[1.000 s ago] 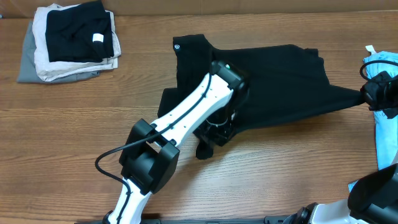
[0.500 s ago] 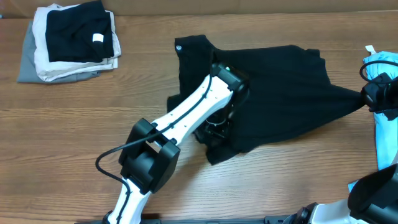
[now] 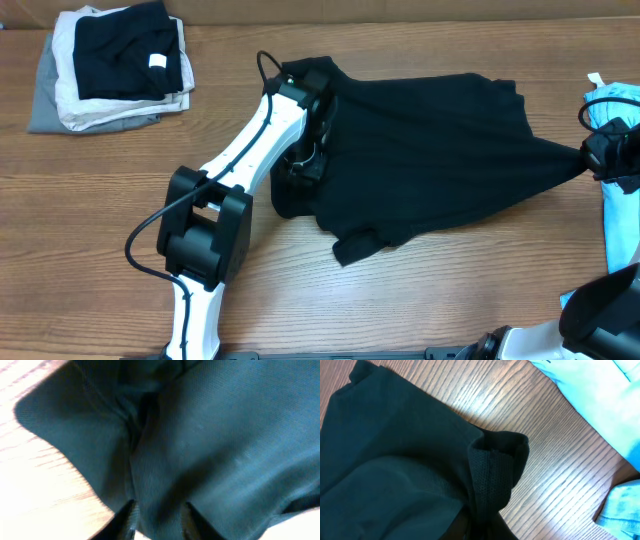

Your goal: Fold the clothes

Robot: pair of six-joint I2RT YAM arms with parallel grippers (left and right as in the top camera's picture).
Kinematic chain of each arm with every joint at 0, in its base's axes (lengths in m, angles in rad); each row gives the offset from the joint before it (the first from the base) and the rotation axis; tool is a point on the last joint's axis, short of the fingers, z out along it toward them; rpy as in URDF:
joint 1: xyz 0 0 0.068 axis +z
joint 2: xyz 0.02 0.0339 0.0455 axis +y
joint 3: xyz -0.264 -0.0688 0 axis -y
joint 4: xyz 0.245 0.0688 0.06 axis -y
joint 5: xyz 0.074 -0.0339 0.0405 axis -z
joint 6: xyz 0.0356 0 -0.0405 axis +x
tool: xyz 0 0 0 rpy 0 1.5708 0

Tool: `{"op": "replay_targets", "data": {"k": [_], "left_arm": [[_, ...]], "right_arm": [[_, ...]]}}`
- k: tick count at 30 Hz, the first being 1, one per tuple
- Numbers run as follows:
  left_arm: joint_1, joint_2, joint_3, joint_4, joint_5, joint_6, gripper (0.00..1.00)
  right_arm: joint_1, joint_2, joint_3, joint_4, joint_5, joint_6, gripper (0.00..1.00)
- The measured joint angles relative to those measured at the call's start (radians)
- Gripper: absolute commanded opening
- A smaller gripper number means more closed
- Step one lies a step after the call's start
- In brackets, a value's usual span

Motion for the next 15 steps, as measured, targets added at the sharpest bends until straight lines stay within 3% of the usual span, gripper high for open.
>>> {"op": "replay_targets", "data": {"k": [9, 15], "left_arm": [[0.014, 0.0, -0.202, 0.183, 0.029, -0.011, 0.15], [0.042, -0.03, -0.257, 0.209, 0.043, -0.035, 0.15]], "right_arm": [[0.0, 0.0, 0.0, -0.003, -0.001, 0.0, 0.08], [0.0, 0.0, 0.0, -0.011, 0.0, 0.0, 0.08]]}}
